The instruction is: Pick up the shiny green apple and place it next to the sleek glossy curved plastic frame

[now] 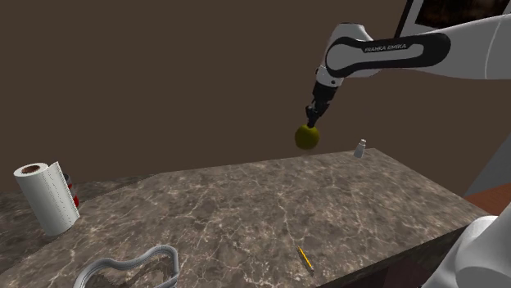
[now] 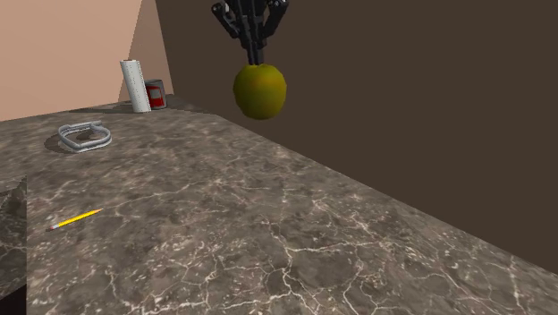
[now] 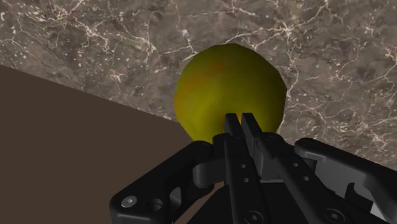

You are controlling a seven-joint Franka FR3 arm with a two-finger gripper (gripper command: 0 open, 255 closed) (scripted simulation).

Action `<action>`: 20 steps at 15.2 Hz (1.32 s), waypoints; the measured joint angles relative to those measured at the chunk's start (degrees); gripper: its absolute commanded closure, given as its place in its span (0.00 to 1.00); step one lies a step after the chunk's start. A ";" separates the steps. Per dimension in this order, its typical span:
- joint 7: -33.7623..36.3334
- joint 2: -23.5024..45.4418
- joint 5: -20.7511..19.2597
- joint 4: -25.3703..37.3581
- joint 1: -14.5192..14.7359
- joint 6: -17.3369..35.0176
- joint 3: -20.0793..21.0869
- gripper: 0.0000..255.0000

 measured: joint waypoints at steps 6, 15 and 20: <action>8.49 -5.06 -0.89 -5.69 3.18 0.45 5.03 1.00; 20.89 -8.75 -0.63 -8.62 7.75 -0.78 13.08 1.00; 28.17 -8.86 -0.28 -8.45 10.38 -1.35 17.94 1.00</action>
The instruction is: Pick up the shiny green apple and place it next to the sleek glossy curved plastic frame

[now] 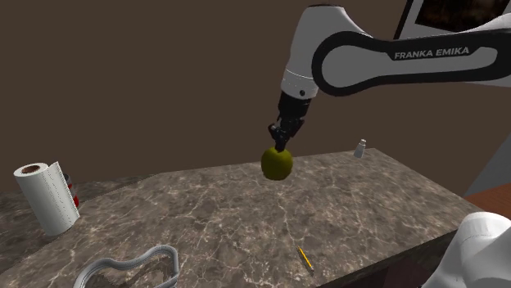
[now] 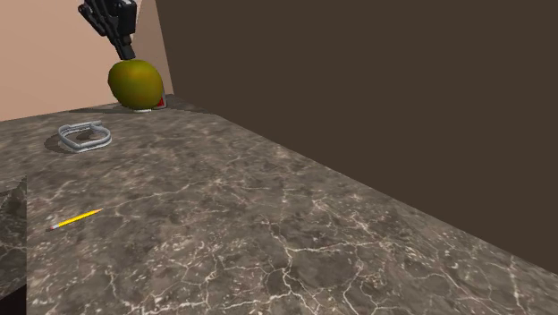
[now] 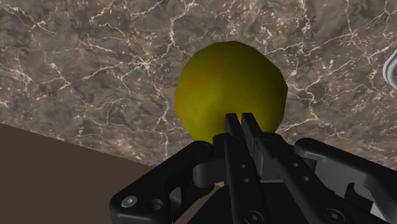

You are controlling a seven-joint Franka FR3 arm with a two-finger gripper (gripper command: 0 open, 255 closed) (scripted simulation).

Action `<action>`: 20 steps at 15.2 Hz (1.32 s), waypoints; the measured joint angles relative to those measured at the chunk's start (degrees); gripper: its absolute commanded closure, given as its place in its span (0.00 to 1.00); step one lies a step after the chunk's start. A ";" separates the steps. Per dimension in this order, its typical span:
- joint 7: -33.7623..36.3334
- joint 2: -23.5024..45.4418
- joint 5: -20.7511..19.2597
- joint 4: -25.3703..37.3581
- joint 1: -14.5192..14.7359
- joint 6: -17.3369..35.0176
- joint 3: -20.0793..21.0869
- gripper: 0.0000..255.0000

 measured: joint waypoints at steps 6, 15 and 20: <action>8.57 1.24 0.10 1.65 2.94 -0.83 5.75 1.00; 22.60 9.21 -2.64 10.05 7.21 -2.66 14.64 1.00; 30.65 15.73 -6.07 17.37 10.17 -5.06 19.11 1.00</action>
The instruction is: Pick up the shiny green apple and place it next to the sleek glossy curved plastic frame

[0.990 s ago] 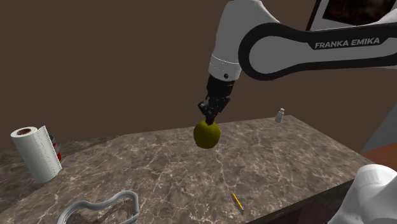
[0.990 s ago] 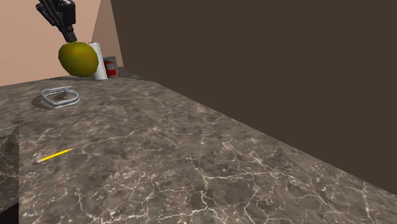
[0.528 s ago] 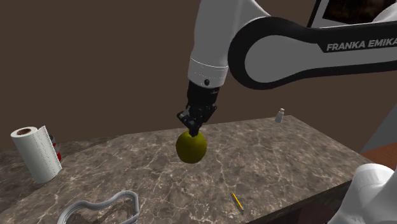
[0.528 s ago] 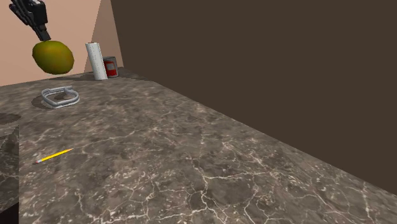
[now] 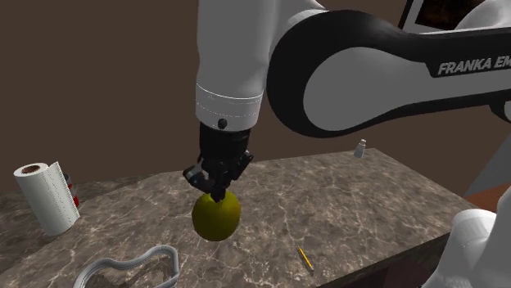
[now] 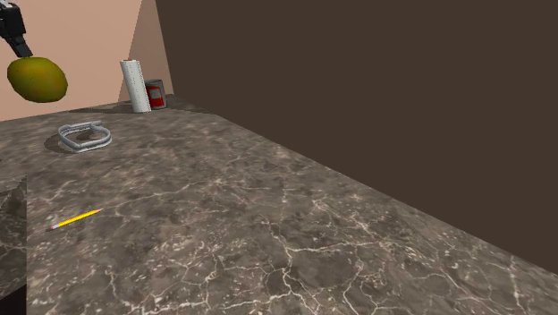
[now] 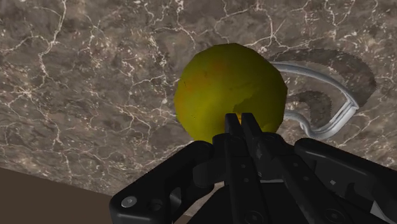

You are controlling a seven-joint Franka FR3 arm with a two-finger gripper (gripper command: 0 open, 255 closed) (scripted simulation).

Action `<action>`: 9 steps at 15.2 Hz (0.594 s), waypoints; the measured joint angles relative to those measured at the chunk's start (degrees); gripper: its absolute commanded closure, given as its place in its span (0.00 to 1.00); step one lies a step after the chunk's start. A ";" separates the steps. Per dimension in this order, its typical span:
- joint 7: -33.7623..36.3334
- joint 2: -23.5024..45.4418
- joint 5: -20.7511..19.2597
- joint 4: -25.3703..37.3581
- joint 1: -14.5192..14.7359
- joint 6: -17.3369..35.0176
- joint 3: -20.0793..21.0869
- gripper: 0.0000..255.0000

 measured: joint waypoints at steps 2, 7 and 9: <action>2.88 2.47 -1.46 3.03 1.37 -1.29 1.42 1.00; 4.18 3.25 -2.04 0.74 1.72 1.49 1.72 1.00; 4.69 3.61 -2.33 -0.46 1.84 2.94 1.80 1.00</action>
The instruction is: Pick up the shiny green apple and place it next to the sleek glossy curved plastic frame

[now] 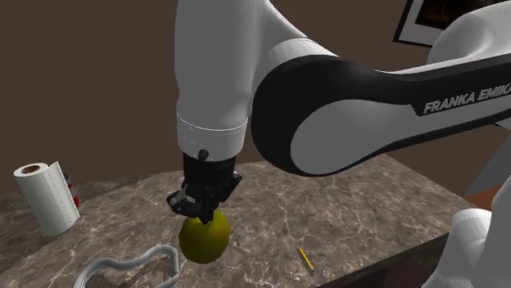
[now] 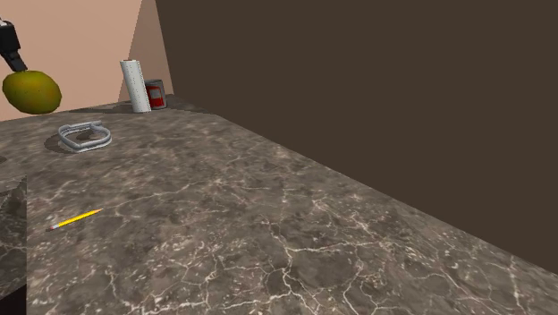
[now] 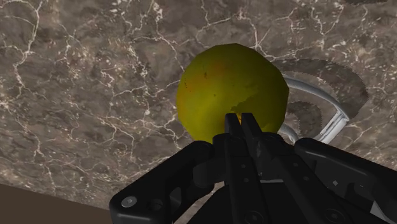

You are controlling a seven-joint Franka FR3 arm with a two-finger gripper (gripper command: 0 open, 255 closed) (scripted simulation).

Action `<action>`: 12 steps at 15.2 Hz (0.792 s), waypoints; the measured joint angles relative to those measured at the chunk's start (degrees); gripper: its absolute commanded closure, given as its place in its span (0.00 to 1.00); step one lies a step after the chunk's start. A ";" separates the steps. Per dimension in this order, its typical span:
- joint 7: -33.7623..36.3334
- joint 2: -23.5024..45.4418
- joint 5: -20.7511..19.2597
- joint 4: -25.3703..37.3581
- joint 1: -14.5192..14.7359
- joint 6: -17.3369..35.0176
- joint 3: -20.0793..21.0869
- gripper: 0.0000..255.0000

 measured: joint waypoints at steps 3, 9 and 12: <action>0.27 0.07 -0.16 -2.20 -0.07 2.25 -0.07 1.00; 1.03 0.69 -0.79 -6.08 -0.15 6.61 -0.19 1.00; 1.57 1.16 -1.26 -7.95 -0.12 8.81 -0.21 1.00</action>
